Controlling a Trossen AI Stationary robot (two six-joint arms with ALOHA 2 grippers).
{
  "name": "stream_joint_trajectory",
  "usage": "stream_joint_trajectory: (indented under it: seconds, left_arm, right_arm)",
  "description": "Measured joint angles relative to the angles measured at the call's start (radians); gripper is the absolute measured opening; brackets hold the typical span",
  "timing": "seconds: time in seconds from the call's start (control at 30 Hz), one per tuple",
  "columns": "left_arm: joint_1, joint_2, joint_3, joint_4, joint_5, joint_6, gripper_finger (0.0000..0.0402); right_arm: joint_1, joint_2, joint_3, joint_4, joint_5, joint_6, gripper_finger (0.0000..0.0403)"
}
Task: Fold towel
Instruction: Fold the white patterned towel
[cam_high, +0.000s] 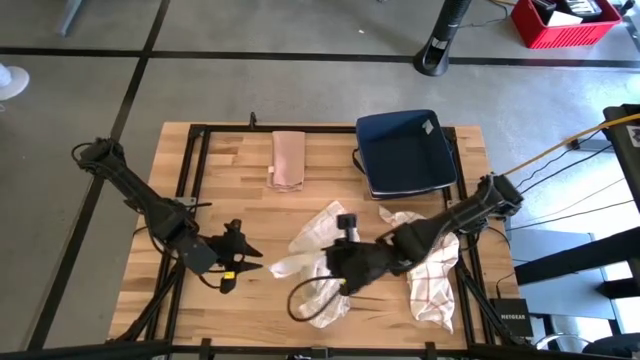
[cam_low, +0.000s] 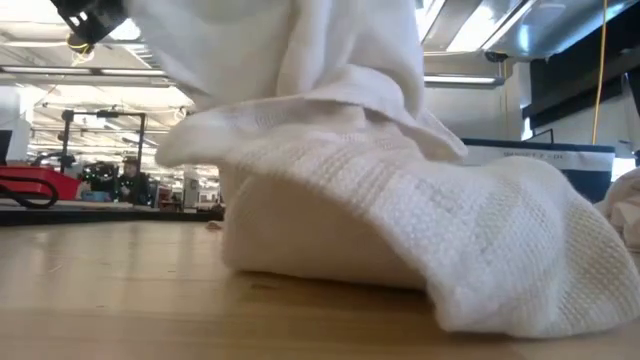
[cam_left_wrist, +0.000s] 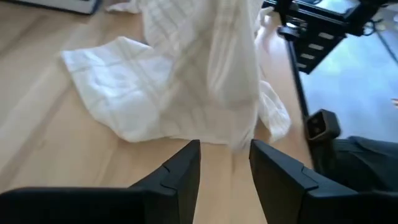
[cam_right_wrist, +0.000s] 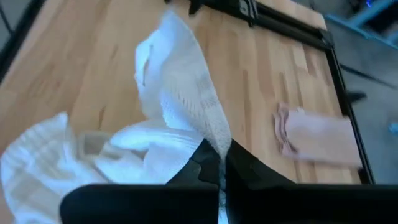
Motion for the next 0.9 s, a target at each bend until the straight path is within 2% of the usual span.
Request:
stream_joint_trajectory:
  seconds: [0.2, 0.4, 0.57, 0.77, 0.9]
  left_arm:
    - [-0.01, 0.028, -0.026, -0.013, -0.032, -0.03, 0.0131]
    - [0.04, 0.164, -0.058, 0.011, -0.033, -0.011, 0.0131]
    - [0.09, 0.317, -0.058, 0.129, -0.031, 0.15, 0.0131]
    - [0.17, 0.472, -0.058, 0.382, -0.032, 0.382, 0.0131]
    - [0.194, 0.532, -0.058, 0.439, -0.019, 0.471, 0.0131]
  right_arm:
    - [0.071, -0.042, -0.177, 0.02, 0.114, 0.244, 0.0001]
    - [0.14, -0.042, -0.302, 0.038, 0.196, 0.507, 0.0001]
    - [0.184, -0.042, -0.375, 0.055, 0.317, 0.663, 0.0001]
    - [0.186, -0.041, -0.438, 0.099, 0.33, 0.704, 0.0001]
    - [0.186, -0.041, -0.45, 0.13, 0.327, 0.708, 0.0001]
